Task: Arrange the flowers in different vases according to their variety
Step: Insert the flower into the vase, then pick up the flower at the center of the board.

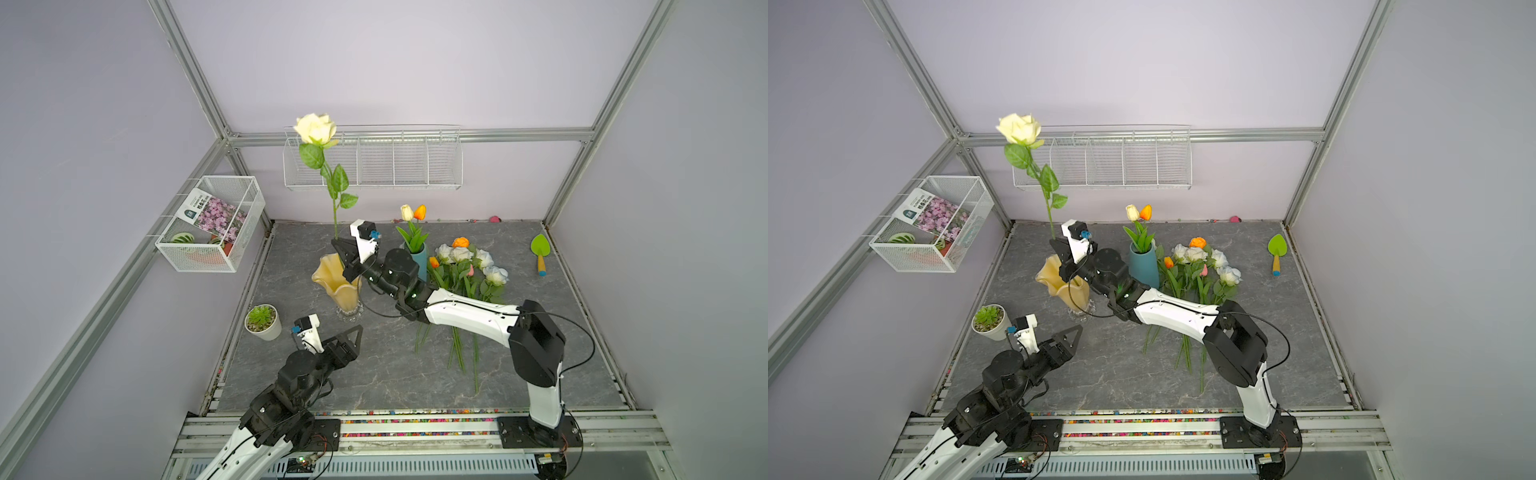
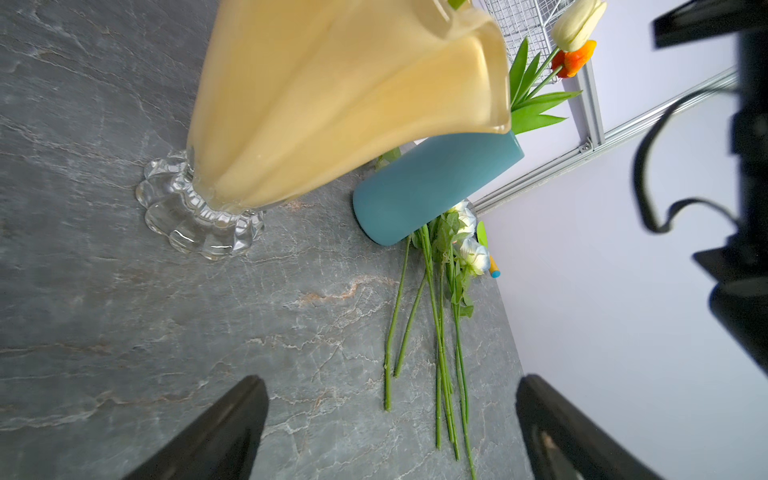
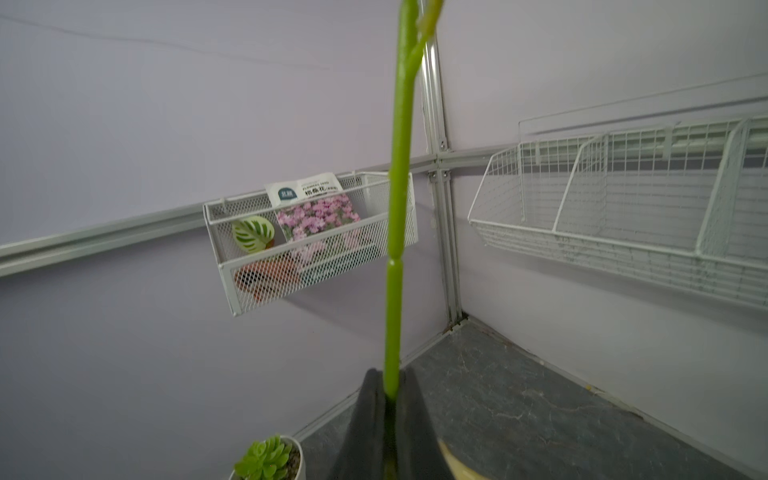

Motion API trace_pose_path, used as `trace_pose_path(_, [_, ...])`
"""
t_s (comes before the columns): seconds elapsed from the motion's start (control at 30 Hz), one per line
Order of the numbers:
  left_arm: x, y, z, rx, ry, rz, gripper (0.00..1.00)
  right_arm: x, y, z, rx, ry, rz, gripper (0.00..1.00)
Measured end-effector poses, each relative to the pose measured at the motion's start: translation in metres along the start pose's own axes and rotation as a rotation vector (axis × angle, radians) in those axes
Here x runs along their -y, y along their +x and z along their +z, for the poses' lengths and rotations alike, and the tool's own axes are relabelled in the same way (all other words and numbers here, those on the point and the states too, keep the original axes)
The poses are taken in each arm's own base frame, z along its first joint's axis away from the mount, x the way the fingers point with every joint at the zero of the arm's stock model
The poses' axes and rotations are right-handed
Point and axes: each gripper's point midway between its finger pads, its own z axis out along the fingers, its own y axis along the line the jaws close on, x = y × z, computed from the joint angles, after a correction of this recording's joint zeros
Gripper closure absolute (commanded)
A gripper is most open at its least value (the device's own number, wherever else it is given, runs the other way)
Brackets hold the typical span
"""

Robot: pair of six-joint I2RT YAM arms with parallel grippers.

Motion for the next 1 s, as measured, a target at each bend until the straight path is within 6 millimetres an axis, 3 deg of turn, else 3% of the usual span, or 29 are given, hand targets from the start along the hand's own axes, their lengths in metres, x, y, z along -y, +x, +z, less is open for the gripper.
trace_pose_path(0.1, [-0.001,0.000,0.000,0.002,-0.003,0.000,0.03,-0.005,0.036,-0.004,-0.067,-0.009,-0.009,0.78])
trace_pose_path(0.2, [-0.002,0.000,0.000,0.004,-0.010,0.000,0.03,-0.010,0.051,-0.008,-0.097,-0.021,-0.018,0.62])
trace_pose_path(0.37, [-0.003,0.001,0.000,-0.002,-0.016,0.015,0.02,-0.011,0.045,-0.016,-0.094,-0.022,-0.020,0.52])
trace_pose_path(0.5, [-0.001,0.004,0.002,-0.030,-0.021,0.051,0.02,-0.012,0.022,-0.037,-0.083,-0.015,-0.026,0.45])
trace_pose_path(0.77, [0.018,0.011,0.021,-0.149,-0.041,0.110,0.04,0.009,-0.035,-0.114,-0.092,0.136,-0.020,0.41])
trace_pose_path(0.87, [0.022,0.022,0.032,-0.203,-0.048,0.136,0.05,0.031,-0.034,-0.152,-0.143,0.225,0.004,0.40])
trace_pose_path(1.0, [0.035,0.043,0.047,-0.291,-0.056,0.195,0.07,0.084,-0.011,-0.210,-0.246,0.399,0.071,0.40])
